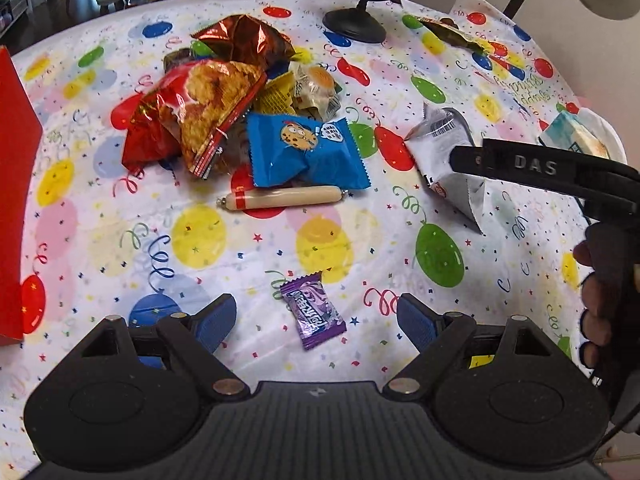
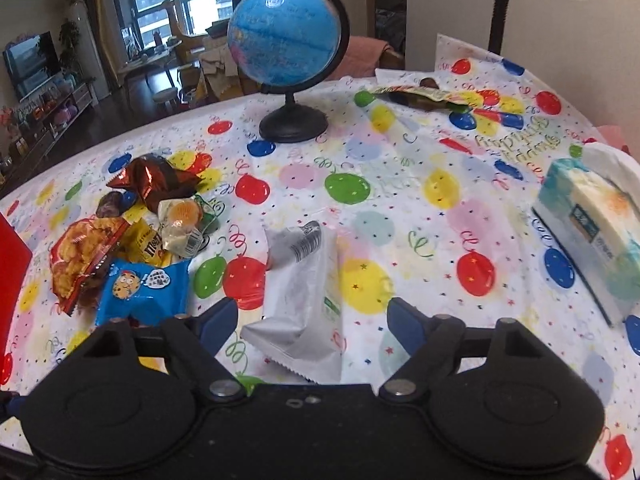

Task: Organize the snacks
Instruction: 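Grasp the purple candy with the left tool while the right tool grasps the silver pouch, then carry the purple candy and silver pouch over the red box with both tools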

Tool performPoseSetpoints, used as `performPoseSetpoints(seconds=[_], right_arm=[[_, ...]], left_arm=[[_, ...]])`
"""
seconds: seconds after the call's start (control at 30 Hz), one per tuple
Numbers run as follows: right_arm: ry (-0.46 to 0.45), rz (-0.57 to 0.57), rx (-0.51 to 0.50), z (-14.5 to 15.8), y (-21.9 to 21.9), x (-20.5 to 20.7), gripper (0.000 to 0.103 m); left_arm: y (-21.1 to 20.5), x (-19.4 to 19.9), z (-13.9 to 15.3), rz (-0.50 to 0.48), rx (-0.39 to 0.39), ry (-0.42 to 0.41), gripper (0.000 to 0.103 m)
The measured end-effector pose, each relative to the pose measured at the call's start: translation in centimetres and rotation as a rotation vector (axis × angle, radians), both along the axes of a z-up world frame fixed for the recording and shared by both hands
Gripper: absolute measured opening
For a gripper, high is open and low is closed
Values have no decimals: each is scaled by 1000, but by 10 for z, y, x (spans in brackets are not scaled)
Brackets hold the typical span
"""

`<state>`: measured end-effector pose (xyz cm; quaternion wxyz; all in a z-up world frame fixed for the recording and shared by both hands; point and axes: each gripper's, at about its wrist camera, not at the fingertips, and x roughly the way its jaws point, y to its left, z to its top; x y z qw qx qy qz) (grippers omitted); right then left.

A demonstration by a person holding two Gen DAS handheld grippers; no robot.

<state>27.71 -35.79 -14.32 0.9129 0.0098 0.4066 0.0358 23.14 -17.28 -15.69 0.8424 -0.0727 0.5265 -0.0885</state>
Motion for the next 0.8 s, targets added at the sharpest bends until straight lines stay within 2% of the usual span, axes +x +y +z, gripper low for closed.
performPoseSetpoints(seconds=[0.1,0.17,0.3,0.4,0.47,0.57,0.63,0.8], right_arm=[[5,0,-1,-3,0,6,74],[3,2,-7,-5,0,8,71],[8,0,-22,-7,-1,13,59],[11,4,-26,-10,0,15,52],[12,6,-33,-12,1,16,48],[15,13,-32,-14,2,17,37],[12,22,-41,-14,4,16,24],[-2,41,-62,-12,6,12,16]], left_arm=[[0,1,-3,16,3,9,81],[-1,2,-5,19,-7,15,68],[-6,3,-6,22,23,11,59],[-9,5,-6,24,38,8,48],[-12,6,-5,24,55,8,35],[-16,5,-5,23,94,1,22],[-15,4,-6,21,98,-5,21],[-8,2,-5,27,84,-6,18]])
